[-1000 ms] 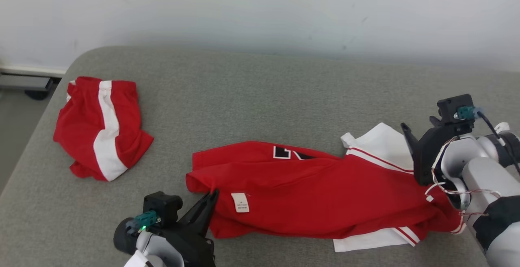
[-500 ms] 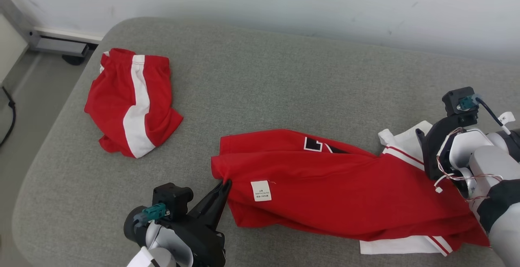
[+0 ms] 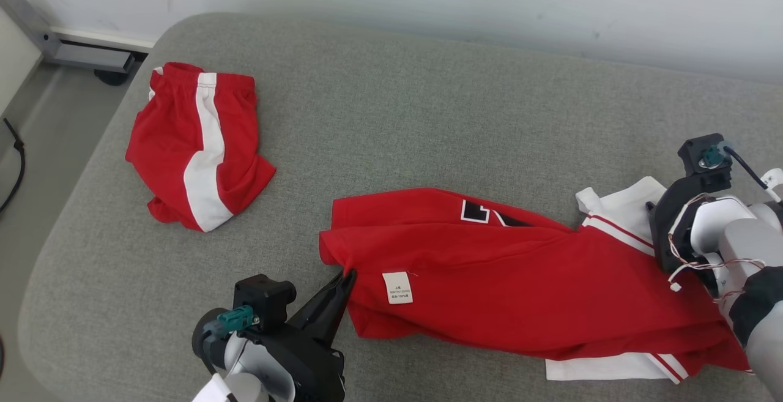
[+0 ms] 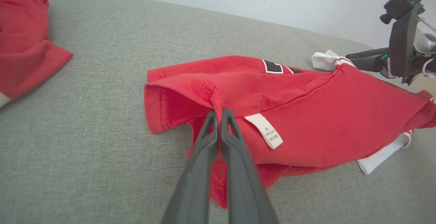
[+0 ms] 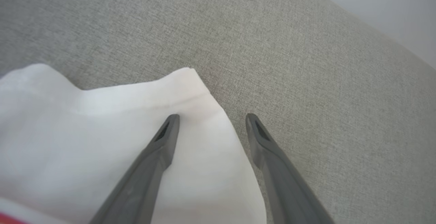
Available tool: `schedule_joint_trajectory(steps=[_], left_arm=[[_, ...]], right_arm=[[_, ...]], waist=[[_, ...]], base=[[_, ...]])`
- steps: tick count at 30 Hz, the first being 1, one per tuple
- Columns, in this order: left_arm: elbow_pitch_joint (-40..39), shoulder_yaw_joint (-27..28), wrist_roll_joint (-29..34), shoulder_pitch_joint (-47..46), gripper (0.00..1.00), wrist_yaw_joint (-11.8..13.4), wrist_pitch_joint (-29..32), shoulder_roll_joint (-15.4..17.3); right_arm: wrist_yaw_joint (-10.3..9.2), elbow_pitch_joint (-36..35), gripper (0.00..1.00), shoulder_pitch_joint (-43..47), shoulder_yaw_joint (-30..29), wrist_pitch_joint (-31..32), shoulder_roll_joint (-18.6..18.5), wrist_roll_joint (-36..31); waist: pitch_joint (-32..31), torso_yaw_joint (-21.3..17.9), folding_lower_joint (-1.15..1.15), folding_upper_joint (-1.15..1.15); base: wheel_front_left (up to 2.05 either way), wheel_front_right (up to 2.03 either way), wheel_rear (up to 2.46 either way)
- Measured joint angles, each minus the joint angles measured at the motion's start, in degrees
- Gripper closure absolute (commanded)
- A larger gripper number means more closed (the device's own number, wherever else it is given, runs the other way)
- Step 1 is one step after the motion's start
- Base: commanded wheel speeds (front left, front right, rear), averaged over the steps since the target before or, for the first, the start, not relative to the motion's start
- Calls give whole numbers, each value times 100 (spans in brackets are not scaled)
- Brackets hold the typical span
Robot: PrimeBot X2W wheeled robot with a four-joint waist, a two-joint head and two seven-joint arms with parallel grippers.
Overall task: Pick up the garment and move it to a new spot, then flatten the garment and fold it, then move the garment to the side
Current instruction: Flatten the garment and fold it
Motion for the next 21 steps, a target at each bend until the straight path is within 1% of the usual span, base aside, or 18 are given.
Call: schedule_joint_trajectory(steps=[6, 8, 9, 10, 11, 16, 17, 21], left_arm=[[-118, -38, 8, -12, 100, -8, 40, -14], [-132, -41, 10, -16, 100, -53, 41, -25], [-133, -42, 10, -17, 100, -53, 41, -27], [-133, -38, 9, -17, 100, -53, 41, -24], [-131, -30, 9, -17, 100, -53, 40, -15], [-52, 16, -8, -20, 100, -55, 38, 5], [-34, 46, -24, -19, 100, -55, 32, 29], [12, 177, -135, -14, 100, -103, -18, 35]], right_arm=[[-9, 182, 0, -122, -24, -19, -77, -31], [-12, 222, 0, -167, -27, -57, -79, -32], [-22, 246, 52, -207, -38, -58, -78, -31], [-26, 266, 67, -237, -41, -62, -75, -31], [-26, 297, 100, -280, -33, -80, -60, -32], [2, 404, 100, -402, 26, -198, 59, -76], [51, 461, 100, -438, 43, -229, 63, -83], [144, 498, 100, -445, 76, -411, 101, -89]], waist=[[147, 82, 0, 0], [202, 125, 0, 0], [230, 147, 0, 0], [258, 169, 0, 0], [286, 188, 0, 0], [329, 235, 0, 0], [304, 208, 0, 0], [248, 109, 0, 0]], base=[[0, 0, 0], [0, 0, 0], [0, 0, 0], [0, 0, 0], [0, 0, 0], [0, 0, 0], [0, 0, 0], [0, 0, 0]])
